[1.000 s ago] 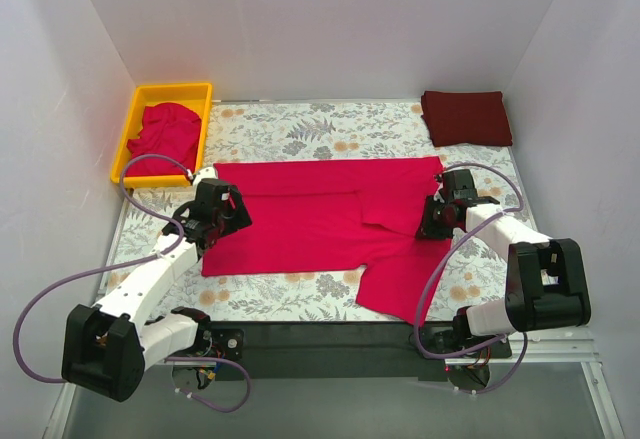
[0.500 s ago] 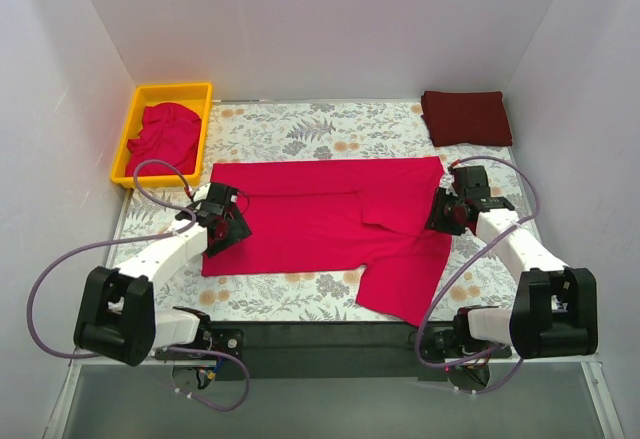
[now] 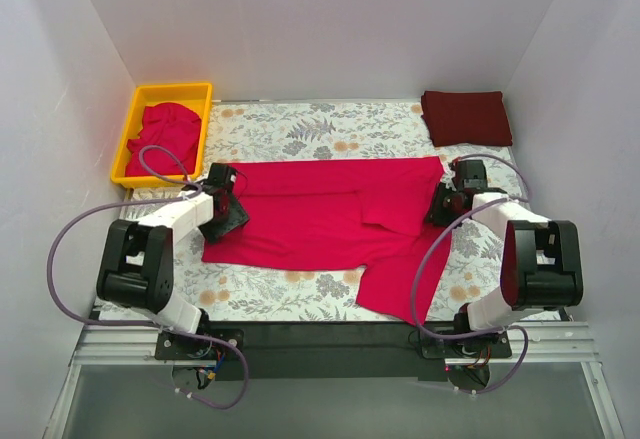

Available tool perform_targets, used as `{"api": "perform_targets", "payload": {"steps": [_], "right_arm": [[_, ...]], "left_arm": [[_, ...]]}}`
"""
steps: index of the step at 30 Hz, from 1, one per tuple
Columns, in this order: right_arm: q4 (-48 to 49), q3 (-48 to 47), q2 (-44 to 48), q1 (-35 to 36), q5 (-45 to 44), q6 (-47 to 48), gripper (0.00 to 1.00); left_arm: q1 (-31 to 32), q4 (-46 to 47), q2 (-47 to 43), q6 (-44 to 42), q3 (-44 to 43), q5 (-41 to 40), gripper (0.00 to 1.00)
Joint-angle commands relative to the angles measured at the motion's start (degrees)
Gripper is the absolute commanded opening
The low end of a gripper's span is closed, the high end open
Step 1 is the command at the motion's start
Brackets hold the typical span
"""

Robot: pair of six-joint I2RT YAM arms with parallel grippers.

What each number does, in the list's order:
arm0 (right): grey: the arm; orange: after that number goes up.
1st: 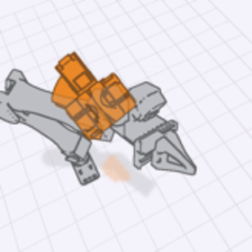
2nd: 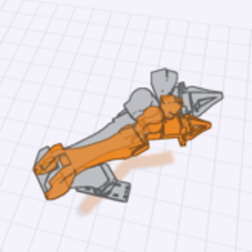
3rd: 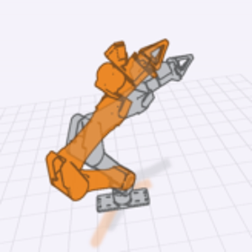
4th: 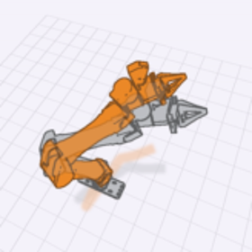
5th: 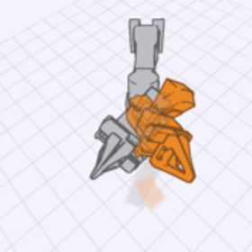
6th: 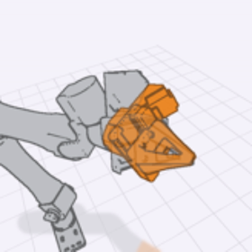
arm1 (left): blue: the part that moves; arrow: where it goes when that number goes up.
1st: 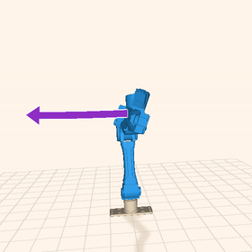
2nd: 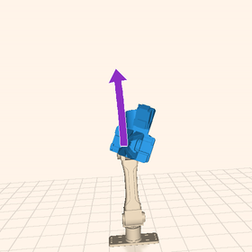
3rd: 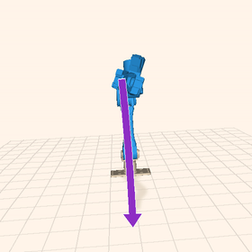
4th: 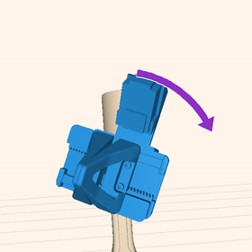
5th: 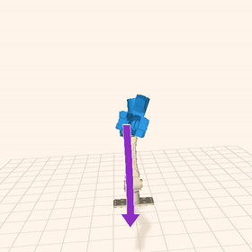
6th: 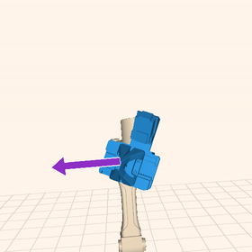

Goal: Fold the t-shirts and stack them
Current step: Fold the tshirt

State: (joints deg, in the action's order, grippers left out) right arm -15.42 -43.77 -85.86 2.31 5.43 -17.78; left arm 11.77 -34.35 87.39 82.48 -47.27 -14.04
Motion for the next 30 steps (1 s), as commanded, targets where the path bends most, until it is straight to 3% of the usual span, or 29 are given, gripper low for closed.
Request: {"api": "perform_targets", "payload": {"steps": [1,9,19,24,30], "right_arm": [[4.3,-3.9,-3.1,-1.7,1.2,0.6,0.40],[4.2,-11.8,-10.8,-6.0,3.9,0.7,0.40],[-3.0,-4.6,4.9,-5.6,3.3,0.4,0.54],[-4.9,-1.5,11.6,-3.4,0.6,0.4,0.62],[-5.3,0.4,13.6,-0.8,-0.9,1.3,0.63]], "left_arm": [[-1.0,2.3,5.0,1.2,-2.6,2.3,0.65],[-1.5,-1.0,10.9,1.5,-10.9,3.3,0.65],[-1.7,-13.5,-10.8,13.0,0.7,-8.5,0.65],[-2.9,-13.2,-14.4,15.4,6.2,-9.9,0.61],[-3.7,-10.6,-10.9,15.3,5.3,-9.3,0.55]]}}
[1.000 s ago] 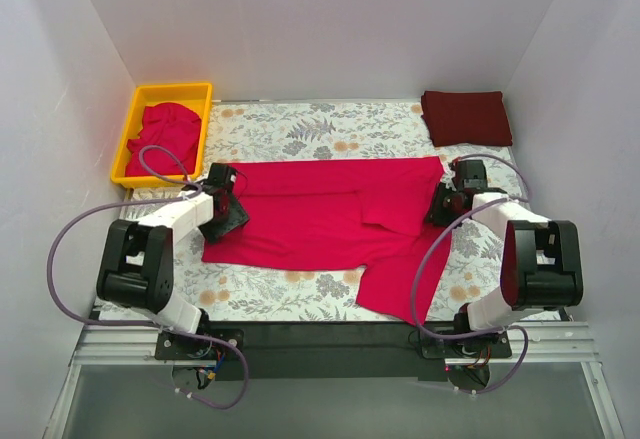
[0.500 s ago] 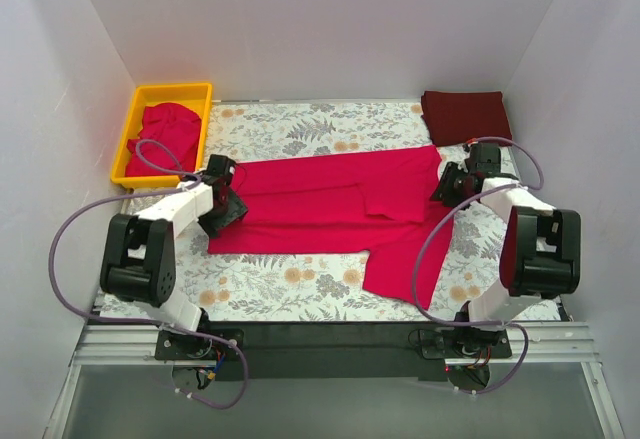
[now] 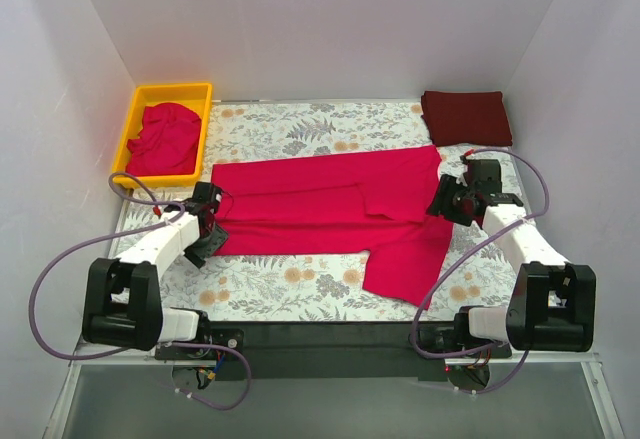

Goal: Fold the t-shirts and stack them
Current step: Fold the tshirt

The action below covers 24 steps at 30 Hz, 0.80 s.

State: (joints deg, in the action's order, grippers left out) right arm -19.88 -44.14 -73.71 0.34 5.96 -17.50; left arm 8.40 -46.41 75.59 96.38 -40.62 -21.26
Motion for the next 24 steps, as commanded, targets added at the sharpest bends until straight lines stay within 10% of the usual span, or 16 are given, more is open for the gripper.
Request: {"api": "perform_targets", "payload": {"steps": [1,14,24], "right_arm": [[-1.0,1.0,1.6,1.2,-1.5,1.1,0.63],[-1.1,3.3,3.7,1.2,-3.3,1.7,0.61],[-4.5,5.5,5.9,1.2,-10.1,0.5,0.60]], "left_arm": [[-0.3,1.8,1.8,1.3,-1.7,-2.2,0.54],[-0.3,6.0,4.3,1.9,0.5,-3.0,0.43],[-0.3,2.3,2.5,0.6,0.7,-2.6,0.00]]}}
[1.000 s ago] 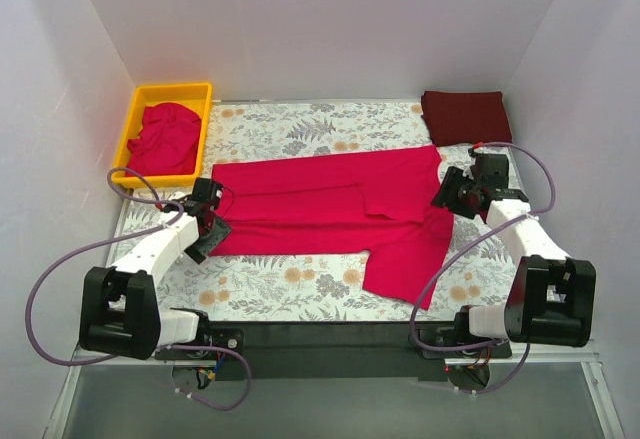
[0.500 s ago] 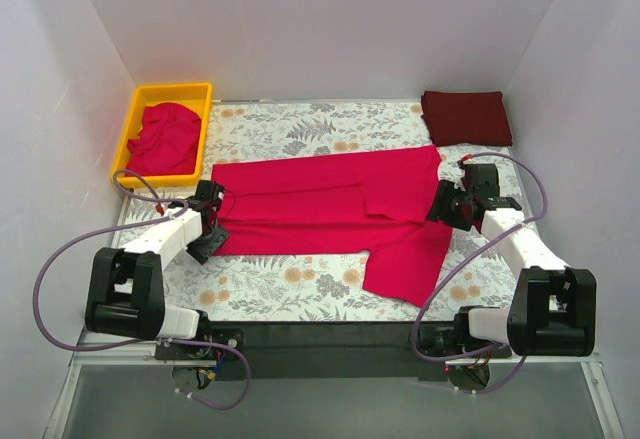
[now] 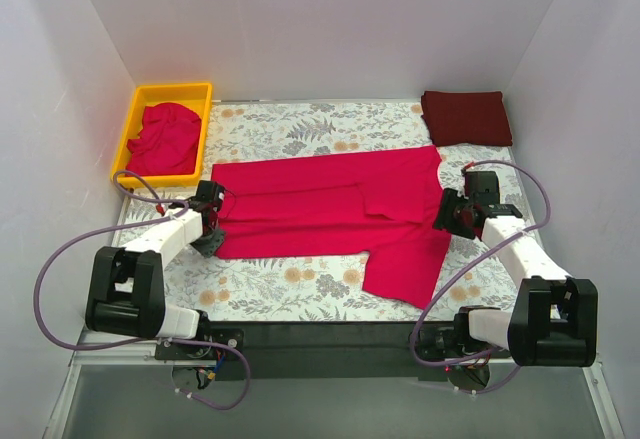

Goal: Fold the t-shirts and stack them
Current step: Fold the tshirt

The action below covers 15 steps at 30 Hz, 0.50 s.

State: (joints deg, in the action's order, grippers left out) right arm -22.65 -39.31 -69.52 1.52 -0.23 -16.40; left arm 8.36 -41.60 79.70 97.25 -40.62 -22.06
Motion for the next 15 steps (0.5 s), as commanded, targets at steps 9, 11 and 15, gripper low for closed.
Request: {"api": "perform_targets", "payload": {"steps": [9,11,15], "right_arm": [[-3.9,1.2,0.0,-2.7,-5.4,-2.0,0.48],[-3.3,0.9,-1.6,-3.1,-3.8,-2.1,0.41],[-1.8,0.6,-3.5,-3.5,-2.6,-2.8,0.34]], "left_arm": [[-0.3,-3.7,-9.4,-3.5,1.4,-3.7,0.00],[-0.3,-3.6,-10.1,-3.6,1.7,-3.3,0.00],[-0.3,-3.7,-11.1,-3.3,2.1,-2.0,0.00]]}}
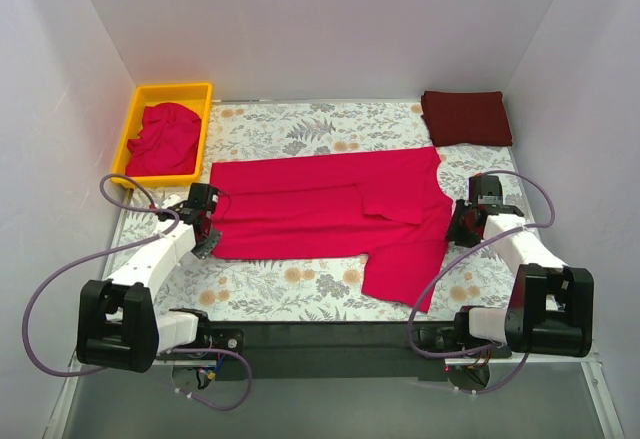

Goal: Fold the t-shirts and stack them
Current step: Fold the tshirt

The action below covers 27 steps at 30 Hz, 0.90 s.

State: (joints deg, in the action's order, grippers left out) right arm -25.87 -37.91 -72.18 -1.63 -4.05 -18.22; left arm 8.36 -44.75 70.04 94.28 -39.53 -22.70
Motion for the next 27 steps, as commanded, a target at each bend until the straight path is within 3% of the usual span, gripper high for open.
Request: {"api": "perform_targets", "payload": {"steps": [1,16,18,22,27], "right_arm": [[1.5,-1.0,-1.6,-0.5,1.3,-1.0,0.33],[4.3,0.2,-6.6,-1.0,2.7,-1.3,0.30],[4.2,1.1,-6.7,-1.1,2.3,-1.2,0.25],[1.0,1.1,-4.6,-1.4,2.6,-0.4,0.01],[-5.1,0.0,1.4,-1.4,2.6,0.0,0.01]], "left_arm": [[-0.3,-0.5,-1.6,-0.2,1.1,-1.2,0.00],[-0.3,-3.1,-5.0,1.5,0.7,0.7,0.00],[-0.3,-4.1,-5.4,1.8,0.3,0.8,0.00],[-0.3,-6.5,-6.7,2.2,-1.1,1.2,0.00],[-0.3,-9.7,-9.4,2.9,-3.5,3.9,0.00]]}}
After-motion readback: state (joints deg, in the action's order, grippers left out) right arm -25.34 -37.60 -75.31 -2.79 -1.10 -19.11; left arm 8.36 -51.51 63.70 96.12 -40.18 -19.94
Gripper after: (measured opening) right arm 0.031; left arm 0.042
